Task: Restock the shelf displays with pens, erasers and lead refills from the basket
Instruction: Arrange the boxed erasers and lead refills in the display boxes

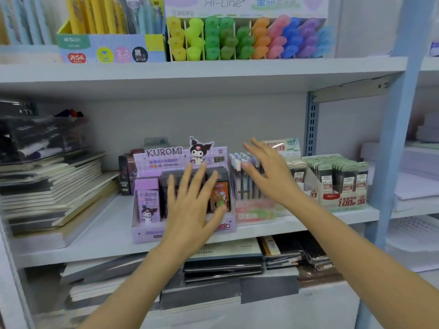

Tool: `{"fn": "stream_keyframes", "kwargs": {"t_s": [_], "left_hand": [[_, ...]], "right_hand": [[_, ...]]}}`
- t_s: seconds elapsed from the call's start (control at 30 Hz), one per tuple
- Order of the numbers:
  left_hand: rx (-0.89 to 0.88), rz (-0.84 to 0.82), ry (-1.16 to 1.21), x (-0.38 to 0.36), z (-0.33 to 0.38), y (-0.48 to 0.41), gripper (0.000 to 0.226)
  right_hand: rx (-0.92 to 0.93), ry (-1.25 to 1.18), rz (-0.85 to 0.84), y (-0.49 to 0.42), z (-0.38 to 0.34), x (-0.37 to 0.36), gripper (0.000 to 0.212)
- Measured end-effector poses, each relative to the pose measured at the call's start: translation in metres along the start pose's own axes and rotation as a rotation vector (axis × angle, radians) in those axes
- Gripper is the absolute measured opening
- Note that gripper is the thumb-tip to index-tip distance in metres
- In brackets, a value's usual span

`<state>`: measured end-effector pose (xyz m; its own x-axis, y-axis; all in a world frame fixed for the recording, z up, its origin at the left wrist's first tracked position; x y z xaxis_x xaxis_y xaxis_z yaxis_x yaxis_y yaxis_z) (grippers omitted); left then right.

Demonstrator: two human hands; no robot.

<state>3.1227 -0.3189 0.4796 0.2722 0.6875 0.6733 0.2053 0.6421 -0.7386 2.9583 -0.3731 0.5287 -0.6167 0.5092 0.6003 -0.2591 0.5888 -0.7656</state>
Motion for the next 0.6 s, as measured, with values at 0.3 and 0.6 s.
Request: {"fn": "stream_keyframes", "kwargs": {"t_s": [0.3, 0.6], "left_hand": [[-0.054, 0.011, -0.09, -0.024, 0.014, 0.014, 0.076], [-0.063, 0.055, -0.048, -0.036, 0.021, 0.028, 0.036]], "right_hand": [[0.149, -0.005, 0.037, 0.026, -0.002, 0.013, 0.042], [0.131, -0.042, -0.075, 0.061, 0.001, -0.008, 0.009]]}}
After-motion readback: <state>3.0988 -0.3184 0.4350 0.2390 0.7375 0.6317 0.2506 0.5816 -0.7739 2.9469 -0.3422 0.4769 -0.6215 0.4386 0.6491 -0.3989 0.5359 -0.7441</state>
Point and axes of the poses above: each hand's wrist, its own y-axis away from the middle knuckle, its own x-axis out of the back of the hand, z = x × y, the point moved 10 cm from there along -y, towards the middle knuckle, and after that the axes turned 6 degrees about x, right-handed, at the moved point
